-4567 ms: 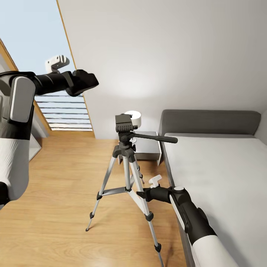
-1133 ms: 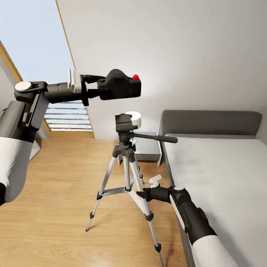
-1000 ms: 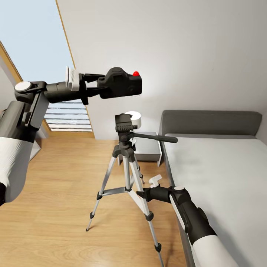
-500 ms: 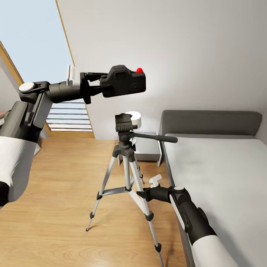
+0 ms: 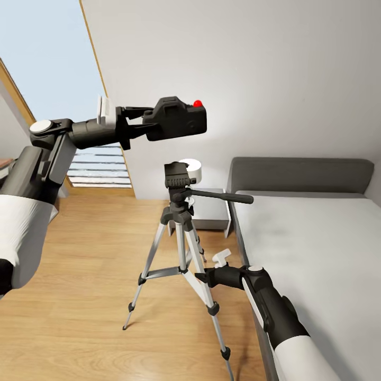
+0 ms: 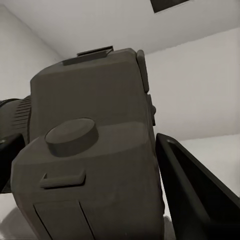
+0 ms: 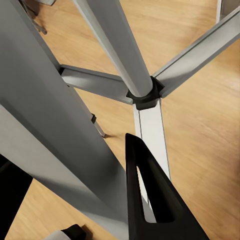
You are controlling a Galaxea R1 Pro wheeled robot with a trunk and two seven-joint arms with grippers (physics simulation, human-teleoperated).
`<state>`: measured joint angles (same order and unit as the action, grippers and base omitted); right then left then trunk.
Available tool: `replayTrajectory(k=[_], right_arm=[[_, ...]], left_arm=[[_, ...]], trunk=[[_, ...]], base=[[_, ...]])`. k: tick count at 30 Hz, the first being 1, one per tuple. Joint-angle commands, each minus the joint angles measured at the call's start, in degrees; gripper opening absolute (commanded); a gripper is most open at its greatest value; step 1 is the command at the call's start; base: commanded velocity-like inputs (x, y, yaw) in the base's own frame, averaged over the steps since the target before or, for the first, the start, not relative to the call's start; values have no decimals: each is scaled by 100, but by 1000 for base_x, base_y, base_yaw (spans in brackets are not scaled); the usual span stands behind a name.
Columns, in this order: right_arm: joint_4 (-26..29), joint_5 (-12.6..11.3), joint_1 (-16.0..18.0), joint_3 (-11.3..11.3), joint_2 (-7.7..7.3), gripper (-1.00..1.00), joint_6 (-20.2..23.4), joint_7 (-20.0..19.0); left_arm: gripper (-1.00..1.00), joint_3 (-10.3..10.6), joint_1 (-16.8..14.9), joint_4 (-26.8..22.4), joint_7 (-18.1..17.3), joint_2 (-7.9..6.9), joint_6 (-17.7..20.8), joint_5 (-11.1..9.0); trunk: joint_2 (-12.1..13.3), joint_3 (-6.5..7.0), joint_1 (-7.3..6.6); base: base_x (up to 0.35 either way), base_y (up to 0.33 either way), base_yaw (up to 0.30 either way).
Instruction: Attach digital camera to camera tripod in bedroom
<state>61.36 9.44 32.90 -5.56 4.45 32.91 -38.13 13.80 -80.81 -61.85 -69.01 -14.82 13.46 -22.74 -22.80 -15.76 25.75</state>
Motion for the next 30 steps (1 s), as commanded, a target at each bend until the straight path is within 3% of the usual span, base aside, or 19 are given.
replayTrajectory(k=[1, 30], right_arm=[[7, 119, 6, 11, 3, -100, -31, -36], [7, 119, 6, 11, 3, -100, -36, -34]], left_arm=[[-100, 17, -7, 5, -5, -7, 46, -48], [-100, 30, 130, 15, 2, -18, 37, -18]], trunk=[[-12, -11, 3], [-12, -11, 3]], base=[[0, 0, 0], [0, 0, 0]])
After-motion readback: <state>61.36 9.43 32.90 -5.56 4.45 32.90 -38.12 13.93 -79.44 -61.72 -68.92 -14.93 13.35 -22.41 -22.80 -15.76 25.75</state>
